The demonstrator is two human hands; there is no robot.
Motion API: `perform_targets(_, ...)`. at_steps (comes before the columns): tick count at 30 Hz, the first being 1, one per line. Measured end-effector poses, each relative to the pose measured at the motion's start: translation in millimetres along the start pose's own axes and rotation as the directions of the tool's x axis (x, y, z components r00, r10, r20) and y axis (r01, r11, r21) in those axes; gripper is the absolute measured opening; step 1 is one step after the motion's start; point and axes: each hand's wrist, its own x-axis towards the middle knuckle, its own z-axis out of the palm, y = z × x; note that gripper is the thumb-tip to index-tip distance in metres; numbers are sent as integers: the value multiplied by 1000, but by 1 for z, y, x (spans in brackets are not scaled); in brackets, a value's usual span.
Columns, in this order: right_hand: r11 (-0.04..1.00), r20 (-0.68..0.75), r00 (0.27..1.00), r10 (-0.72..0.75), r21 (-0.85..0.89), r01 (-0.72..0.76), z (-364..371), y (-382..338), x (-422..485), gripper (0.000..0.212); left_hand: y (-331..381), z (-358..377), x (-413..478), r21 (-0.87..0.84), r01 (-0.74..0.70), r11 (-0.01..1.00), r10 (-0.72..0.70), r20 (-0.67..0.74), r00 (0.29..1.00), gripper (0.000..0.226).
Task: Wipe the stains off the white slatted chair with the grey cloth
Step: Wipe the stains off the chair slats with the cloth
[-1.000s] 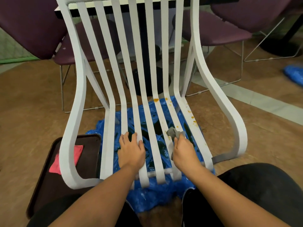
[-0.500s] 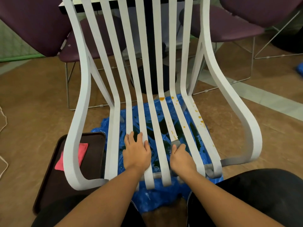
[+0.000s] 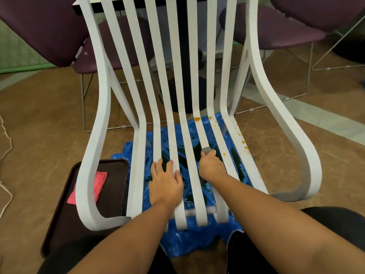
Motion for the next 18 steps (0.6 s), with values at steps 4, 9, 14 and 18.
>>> perform_targets(4, 993, 172, 982, 78, -102, -61, -4, 6, -6, 47, 0, 0, 0, 7, 3, 1000, -3, -4, 1000, 44)
perform_targets(9, 982, 218, 972, 83, -183, -43, -3, 22, -18, 47, -1, 1, 1, 12, 9, 1000, -9, 5, 1000, 47)
perform_targets(14, 980, 201, 974, 102, -189, -64, -5, 13, -12, 54, -1, 1, 1, 4, 16, 1000, -16, 43, 999, 52)
perform_targets(18, 990, 158, 987, 35, -143, -13, -4, 14, -5, 49, 1, -1, 6, 60, -7, 998, 3, 78, 997, 49)
